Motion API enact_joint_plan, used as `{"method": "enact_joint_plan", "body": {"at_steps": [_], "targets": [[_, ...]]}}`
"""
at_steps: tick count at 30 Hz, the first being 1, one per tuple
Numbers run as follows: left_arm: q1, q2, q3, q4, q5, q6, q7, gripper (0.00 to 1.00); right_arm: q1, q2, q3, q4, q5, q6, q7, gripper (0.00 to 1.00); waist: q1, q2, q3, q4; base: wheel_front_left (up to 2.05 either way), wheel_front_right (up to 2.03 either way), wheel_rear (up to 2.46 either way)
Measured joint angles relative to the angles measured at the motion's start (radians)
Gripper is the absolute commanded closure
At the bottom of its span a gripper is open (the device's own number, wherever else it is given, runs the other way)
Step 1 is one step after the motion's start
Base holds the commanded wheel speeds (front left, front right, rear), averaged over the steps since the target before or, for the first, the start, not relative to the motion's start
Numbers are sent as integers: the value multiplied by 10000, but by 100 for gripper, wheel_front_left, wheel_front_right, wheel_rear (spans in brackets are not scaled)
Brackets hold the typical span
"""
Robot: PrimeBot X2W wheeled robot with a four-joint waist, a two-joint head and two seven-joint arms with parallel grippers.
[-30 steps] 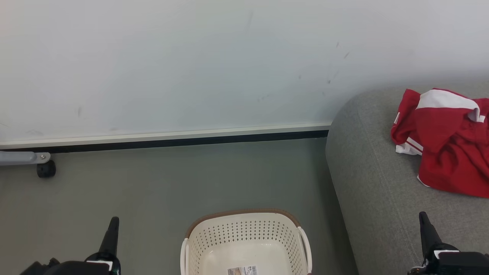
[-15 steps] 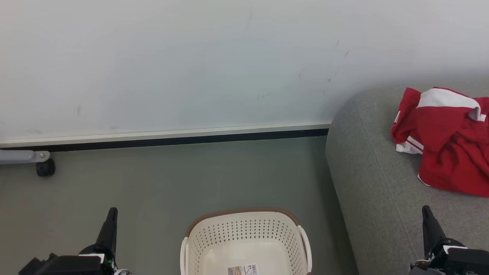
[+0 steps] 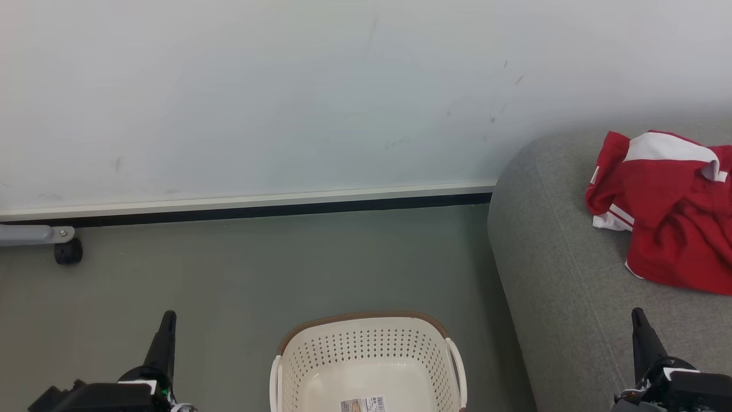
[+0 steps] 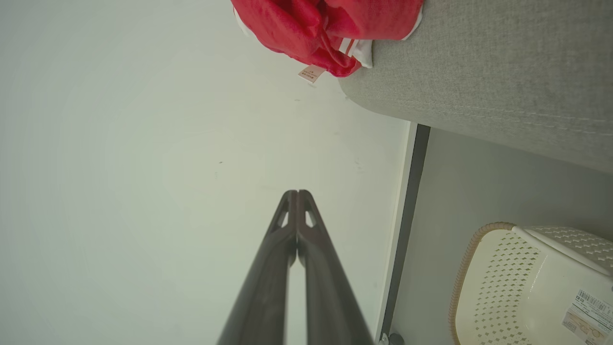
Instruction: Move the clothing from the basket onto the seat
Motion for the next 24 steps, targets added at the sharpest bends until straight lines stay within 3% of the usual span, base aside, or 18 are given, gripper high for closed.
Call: {"method": "enact_joint_plan", "body": {"at_steps": [24], "targets": [[0,0,0,4,-2,0,0,100,0,0,2,0,0,2,0,100,0,-1,-1,0,0,0,0]]}}
